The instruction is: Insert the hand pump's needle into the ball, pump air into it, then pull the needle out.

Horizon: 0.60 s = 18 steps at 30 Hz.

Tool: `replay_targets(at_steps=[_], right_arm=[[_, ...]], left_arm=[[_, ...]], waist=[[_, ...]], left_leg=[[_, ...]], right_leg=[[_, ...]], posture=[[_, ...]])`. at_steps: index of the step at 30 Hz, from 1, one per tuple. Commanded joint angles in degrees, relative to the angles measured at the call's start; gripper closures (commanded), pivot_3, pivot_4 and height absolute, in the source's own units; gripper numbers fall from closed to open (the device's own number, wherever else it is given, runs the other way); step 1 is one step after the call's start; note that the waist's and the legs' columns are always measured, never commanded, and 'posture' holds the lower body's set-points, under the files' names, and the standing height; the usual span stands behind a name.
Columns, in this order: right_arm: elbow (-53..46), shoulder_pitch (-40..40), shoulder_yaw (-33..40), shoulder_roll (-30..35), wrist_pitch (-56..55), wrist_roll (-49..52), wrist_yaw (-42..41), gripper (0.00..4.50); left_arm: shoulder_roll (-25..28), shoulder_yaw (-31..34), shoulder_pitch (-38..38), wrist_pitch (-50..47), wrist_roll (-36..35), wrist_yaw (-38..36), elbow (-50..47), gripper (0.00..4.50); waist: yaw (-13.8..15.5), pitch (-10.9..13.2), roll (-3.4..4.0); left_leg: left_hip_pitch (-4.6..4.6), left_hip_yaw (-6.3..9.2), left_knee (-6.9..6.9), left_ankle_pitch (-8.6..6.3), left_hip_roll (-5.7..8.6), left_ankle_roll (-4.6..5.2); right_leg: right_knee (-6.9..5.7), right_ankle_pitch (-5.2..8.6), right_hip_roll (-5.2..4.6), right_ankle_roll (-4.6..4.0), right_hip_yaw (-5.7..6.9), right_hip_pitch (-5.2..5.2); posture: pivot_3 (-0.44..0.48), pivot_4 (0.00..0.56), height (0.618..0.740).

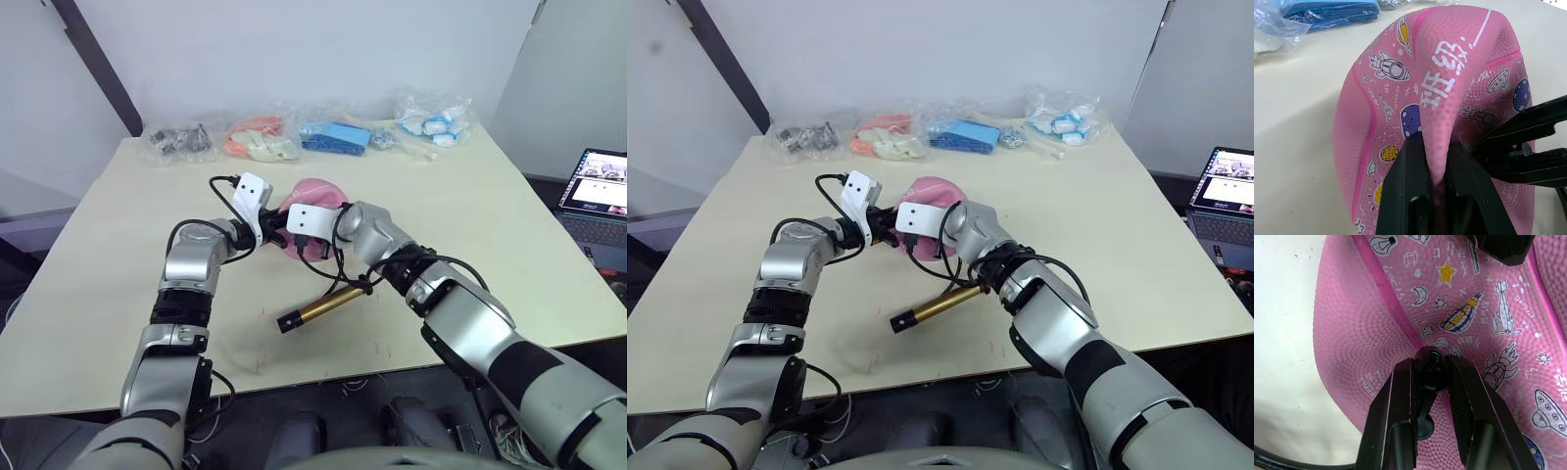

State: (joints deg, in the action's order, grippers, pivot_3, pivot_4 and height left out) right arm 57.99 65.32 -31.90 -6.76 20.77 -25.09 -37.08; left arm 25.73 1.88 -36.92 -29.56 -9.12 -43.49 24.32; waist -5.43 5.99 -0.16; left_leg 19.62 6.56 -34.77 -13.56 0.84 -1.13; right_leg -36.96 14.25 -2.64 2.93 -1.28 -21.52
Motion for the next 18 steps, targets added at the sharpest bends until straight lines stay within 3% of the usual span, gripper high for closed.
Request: replay_targets(at_steps=[1, 5, 10, 18], right_arm=[[8.93, -4.43, -0.83, -0.11, 1.35, -1.18, 0.21, 3.98], [7.67, -4.11, 0.57, 0.29, 0.97, -0.51, -0.20, 3.98], [-1.02, -4.61, 2.70, 2.30, 3.14, 1.16, -3.57, 3.98], [-31.57, -11.97, 1.84, 8.14, 16.94, 0.95, -9.80, 3.98]], left_arm=[[-1.57, -4.21, 2.76, -3.92, 0.24, -2.58, 2.78, 4.50], [-1.56, -4.14, 2.73, -3.91, 0.21, -2.55, 2.79, 4.50], [-1.16, -3.74, 2.66, -3.56, 0.24, -2.37, 3.04, 4.50], [-1.26, -3.47, 2.26, -2.34, 0.47, -1.80, 3.75, 4.50]], waist=[[0.00, -0.09, -0.01], [0.00, -0.12, -0.01], [0.08, -0.07, 0.01], [1.52, 0.83, 0.15]], left_leg=[[-0.02, 0.01, 0.02, 0.00, 0.00, 0.00], [-0.04, 0.02, 0.03, 0.00, 0.00, 0.00], [0.04, 0.13, 0.04, 0.00, 0.04, -0.01], [0.34, 0.26, 0.03, 0.00, 0.24, -0.01]], right_leg=[[0.00, 0.01, 0.00, -0.01, 0.00, 0.01], [0.00, 0.04, 0.00, -0.02, 0.00, 0.03], [0.02, 0.08, 0.00, 0.01, 0.05, 0.01], [0.17, 0.00, -0.13, 0.28, 0.10, -0.11]], posture=[[0.000, 0.150, 0.740], [0.000, 0.150, 0.740], [0.000, 0.150, 0.740], [0.000, 0.150, 0.740]])
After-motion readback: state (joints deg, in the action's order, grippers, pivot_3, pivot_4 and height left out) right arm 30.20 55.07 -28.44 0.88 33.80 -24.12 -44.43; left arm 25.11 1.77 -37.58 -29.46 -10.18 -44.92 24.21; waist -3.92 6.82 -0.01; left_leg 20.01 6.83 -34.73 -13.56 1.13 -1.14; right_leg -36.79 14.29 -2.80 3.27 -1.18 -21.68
